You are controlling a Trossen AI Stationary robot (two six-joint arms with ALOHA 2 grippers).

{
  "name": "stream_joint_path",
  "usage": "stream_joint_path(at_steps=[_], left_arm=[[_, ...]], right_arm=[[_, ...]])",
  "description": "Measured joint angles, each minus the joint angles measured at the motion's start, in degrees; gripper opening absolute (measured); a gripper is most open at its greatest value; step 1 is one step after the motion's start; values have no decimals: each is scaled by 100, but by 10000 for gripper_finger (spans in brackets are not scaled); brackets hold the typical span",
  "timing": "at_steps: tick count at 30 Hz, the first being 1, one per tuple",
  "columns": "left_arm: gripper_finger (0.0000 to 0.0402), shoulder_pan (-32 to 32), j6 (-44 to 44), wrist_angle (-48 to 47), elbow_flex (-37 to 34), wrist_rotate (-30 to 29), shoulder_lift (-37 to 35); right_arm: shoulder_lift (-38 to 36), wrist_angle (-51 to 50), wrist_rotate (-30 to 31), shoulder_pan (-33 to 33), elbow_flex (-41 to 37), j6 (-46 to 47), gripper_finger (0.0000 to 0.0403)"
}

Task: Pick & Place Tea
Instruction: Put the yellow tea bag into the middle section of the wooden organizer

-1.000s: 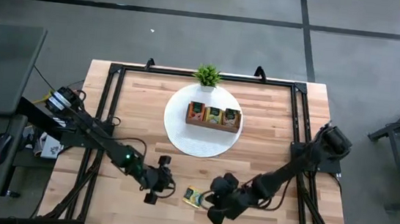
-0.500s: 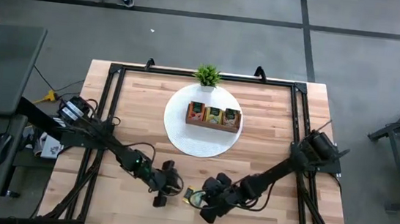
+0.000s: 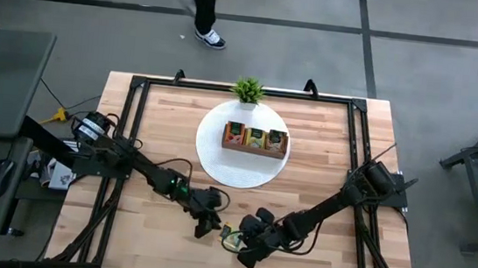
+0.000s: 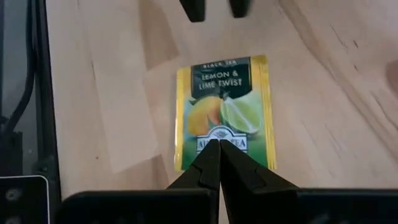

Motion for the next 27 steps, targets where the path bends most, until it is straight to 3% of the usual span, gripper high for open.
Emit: stream_joint_path(at_steps=[6, 10, 27], left_arm=[[204, 65, -152, -46, 4, 230, 0], [231, 65, -362, -62, 6, 354, 152], [237, 65, -712, 498, 17, 835, 579]], right_arm=[[211, -185, 102, 33, 269, -55, 0], [337, -176, 84, 35, 341, -24, 0], [407, -342, 116, 149, 339, 402, 0]])
